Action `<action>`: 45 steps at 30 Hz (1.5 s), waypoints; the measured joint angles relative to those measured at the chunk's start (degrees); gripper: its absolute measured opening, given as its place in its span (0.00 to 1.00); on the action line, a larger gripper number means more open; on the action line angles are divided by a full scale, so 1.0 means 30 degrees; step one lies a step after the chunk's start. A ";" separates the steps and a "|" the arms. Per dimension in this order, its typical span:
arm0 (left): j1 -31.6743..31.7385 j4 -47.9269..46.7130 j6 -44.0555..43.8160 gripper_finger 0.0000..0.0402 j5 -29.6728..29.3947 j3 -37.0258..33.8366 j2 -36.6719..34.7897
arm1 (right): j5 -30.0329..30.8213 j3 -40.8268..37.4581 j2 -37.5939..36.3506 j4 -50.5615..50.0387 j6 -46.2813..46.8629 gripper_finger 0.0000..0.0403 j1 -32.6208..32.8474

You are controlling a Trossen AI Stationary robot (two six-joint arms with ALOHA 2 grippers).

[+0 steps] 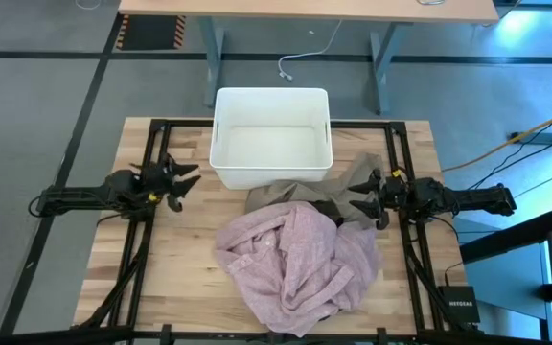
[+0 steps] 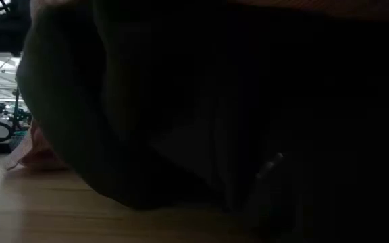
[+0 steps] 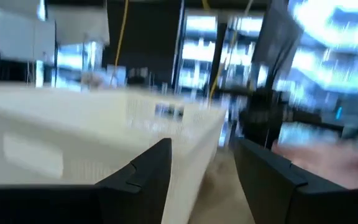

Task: Sort clothes
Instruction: Put the pink polo shirt into the white bin

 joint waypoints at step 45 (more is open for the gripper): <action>-0.0597 0.9894 0.0514 0.42 0.3064 0.4885 0.9384 | -0.2017 1.8010 2.0344 -1.0688 -0.3383 0.60 0.6053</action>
